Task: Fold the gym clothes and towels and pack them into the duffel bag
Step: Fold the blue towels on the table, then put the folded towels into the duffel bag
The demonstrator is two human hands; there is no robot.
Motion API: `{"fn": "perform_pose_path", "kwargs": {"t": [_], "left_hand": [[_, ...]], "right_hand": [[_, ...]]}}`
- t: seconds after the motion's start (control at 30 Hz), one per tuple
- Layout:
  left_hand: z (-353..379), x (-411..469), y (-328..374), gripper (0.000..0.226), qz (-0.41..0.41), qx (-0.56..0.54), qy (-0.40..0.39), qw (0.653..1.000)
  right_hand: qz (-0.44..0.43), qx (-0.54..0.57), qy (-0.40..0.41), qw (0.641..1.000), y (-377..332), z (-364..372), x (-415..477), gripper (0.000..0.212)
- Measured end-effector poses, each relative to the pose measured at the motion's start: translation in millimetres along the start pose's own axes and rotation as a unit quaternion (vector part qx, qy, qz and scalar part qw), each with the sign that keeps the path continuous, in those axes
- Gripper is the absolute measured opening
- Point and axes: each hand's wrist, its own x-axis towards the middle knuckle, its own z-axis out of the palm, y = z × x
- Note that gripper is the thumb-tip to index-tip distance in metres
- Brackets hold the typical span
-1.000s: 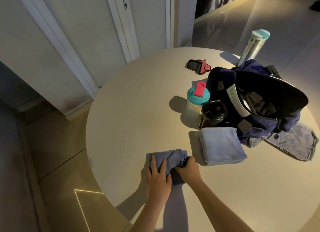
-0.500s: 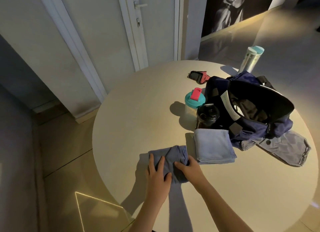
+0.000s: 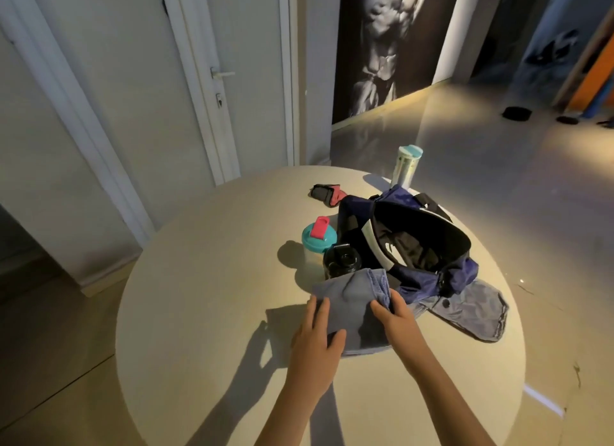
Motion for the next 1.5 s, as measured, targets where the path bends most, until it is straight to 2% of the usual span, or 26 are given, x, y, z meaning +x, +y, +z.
{"fn": "perform_pose_path", "kwargs": {"t": [0.23,0.37,0.53,0.63,0.7,0.77,0.9,0.97,1.07,1.13,1.2,1.3,1.4,1.47,1.5], "left_hand": [[19.0,34.6,38.6,0.05,0.056,-0.017,-0.041,0.997],[29.7,54.6,61.2,0.041,0.084,0.046,-0.037,0.995],[52.1,86.4,87.4,0.037,0.127,0.125,-0.045,0.983],[74.1,110.5,104.6,0.048,0.144,0.144,-0.022,0.979],[92.9,128.6,111.0,0.035,0.128,0.168,-0.01,0.977],[109.3,144.9,117.6,0.032,0.132,0.206,0.002,0.969],[143.6,162.0,118.9,0.041,0.089,0.31,-0.039,0.946],[150.5,162.7,120.3,0.034,0.065,0.347,-0.04,0.935],[150.1,161.5,119.1,0.028,0.085,0.363,-0.019,0.928],[146.6,162.3,117.7,0.025,0.091,0.36,-0.02,0.928],[143.1,164.0,116.3,0.024,0.1,0.362,-0.03,0.926],[140.5,166.5,116.6,0.025,0.116,0.363,-0.036,0.924],[139.0,166.6,117.4,0.025,0.118,0.362,-0.033,0.924],[138.3,166.7,117.2,0.023,0.112,0.361,-0.032,0.925],[137.8,166.5,117.3,0.021,0.112,0.363,-0.034,0.924]], "right_hand": [[-0.016,0.003,0.098,0.995,-5.4,-55.9,23.5,0.031],[-0.053,-0.017,0.146,0.988,-13.6,-89.6,43.6,0.034],[-0.08,-0.053,0.163,0.982,-23.8,-129.5,90.2,0.037],[-0.088,-0.08,0.147,0.982,-27.7,-151.1,123.1,0.042],[-0.106,-0.111,0.126,0.98,-28.9,-164.7,142.0,0.042],[-0.132,-0.154,0.104,0.974,-27.2,-175.6,160.4,0.042],[-0.128,-0.212,0.044,0.968,-6.9,-186.7,194.2,0.045],[-0.126,-0.217,0.008,0.968,3.4,-185.2,207.5,0.047],[-0.125,-0.18,-0.032,0.975,10.6,-174.9,222.0,0.044],[-0.117,-0.203,-0.052,0.971,18.3,-167.0,232.6,0.038],[-0.113,-0.294,-0.062,0.947,30.2,-162.0,244.7,0.04],[-0.131,-0.482,-0.037,0.865,40.4,-157.2,254.7,0.055],[-0.237,-0.544,0.001,0.805,42.0,-151.8,250.1,0.057],[-0.276,-0.561,-0.035,0.779,50.9,-147.2,248.3,0.055],[-0.259,-0.58,-0.083,0.768,55.5,-145.2,247.4,0.056]]}}
